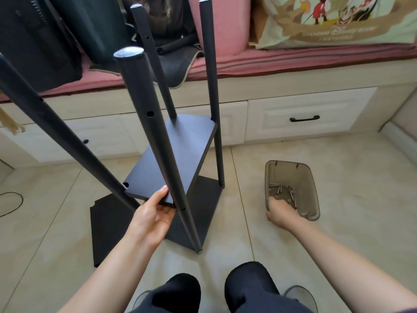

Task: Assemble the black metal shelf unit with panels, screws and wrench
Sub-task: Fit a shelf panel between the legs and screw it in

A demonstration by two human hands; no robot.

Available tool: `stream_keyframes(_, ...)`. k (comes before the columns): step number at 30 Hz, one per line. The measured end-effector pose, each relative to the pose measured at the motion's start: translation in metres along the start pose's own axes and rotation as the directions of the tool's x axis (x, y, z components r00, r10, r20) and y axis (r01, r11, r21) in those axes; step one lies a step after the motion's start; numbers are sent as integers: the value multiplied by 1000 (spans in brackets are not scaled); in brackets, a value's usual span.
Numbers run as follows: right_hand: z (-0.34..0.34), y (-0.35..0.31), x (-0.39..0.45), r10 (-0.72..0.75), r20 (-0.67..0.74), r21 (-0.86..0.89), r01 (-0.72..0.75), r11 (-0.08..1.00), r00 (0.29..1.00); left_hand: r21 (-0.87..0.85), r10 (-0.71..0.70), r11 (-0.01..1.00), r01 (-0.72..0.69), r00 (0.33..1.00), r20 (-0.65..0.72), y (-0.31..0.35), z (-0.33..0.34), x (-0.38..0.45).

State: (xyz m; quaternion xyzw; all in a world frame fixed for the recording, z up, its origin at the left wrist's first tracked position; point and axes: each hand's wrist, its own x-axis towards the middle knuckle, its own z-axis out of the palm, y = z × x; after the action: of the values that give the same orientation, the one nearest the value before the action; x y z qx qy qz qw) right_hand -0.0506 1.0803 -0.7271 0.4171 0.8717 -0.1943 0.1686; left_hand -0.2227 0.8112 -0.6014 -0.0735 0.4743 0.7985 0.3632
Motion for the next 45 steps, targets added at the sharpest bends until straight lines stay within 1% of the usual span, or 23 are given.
stream_keyframes(4,6,-3,-5,-54,-13,1,54,999,998,-6,10,1000,-10,1000,18,0,1,-1)
stream_keyframes(8,16,-11,-18,-133,17,104,130,986,991,-1,0,1000,0,1000,11,1,2,-3)
stream_keyframes(13,32,-28,-44,-241,97,256,210,944,966,4,-13,1000,13,1000,9,2,5,-5)
stream_keyframes(16,42,-39,-56,-295,165,285,241,928,941,-22,-37,999,37,999,-5,3,5,-7)
stream_keyframes(19,48,-50,-64,-323,237,332,236,913,916,-35,-53,998,52,999,-15,4,4,-8)
stream_keyframes(21,43,-58,-63,-346,260,315,260,913,901,-29,-52,998,52,999,-10,4,3,-8)
stream_keyframes(23,27,-67,-55,-374,236,288,303,908,897,-20,-45,999,45,999,-11,4,2,-7)
stream_keyframes(24,14,-73,-49,-378,192,310,309,899,906,-20,-43,999,43,999,-11,4,2,-6)
stream_keyframes(25,-2,-80,-42,-366,134,382,293,877,921,-22,-43,999,42,999,-11,3,2,-6)
stream_keyframes(26,-21,-88,-34,-337,76,495,258,829,938,-26,-44,999,43,999,-13,2,3,-5)
stream_keyframes(27,-42,-97,-24,-293,25,622,215,753,956,-29,-46,999,46,999,-16,1,3,-5)
stream_keyframes(29,-86,-117,-6,-198,-40,824,144,548,979,-32,-53,998,52,999,-14,-1,2,-5)
stream_keyframes(30,-107,-127,3,-169,-61,875,134,466,984,-36,-55,998,54,998,-11,-1,2,-4)
stream_keyframes(31,-125,-138,11,-160,-71,904,131,407,985,-43,-55,998,54,998,-7,-1,1,-4)
stream_keyframes(34,-160,-164,31,-199,-29,939,95,331,980,-47,-55,997,56,998,18,0,0,-4)
stream_keyframes(37,-169,-182,43,-253,29,961,43,274,967,-45,-67,997,69,997,49,1,0,-5)
stream_keyframes(38,-167,-185,44,-262,11,962,61,267,965,-48,-68,996,70,996,51,1,0,-5)
stream_keyframes(41,-158,-187,52,-244,-157,936,223,271,957,-46,-64,997,67,996,60,-1,0,-5)
stream_keyframes(42,-155,-188,54,-230,-191,936,247,249,954,-47,-60,997,62,997,58,-1,1,-5)
stream_keyframes(43,-155,-188,55,-214,-197,948,242,208,957,-50,-53,997,56,997,55,-2,2,-5)
stream_keyframes(45,-156,-189,56,-194,-163,974,189,124,967,-56,-45,997,48,998,42,-5,3,-6)
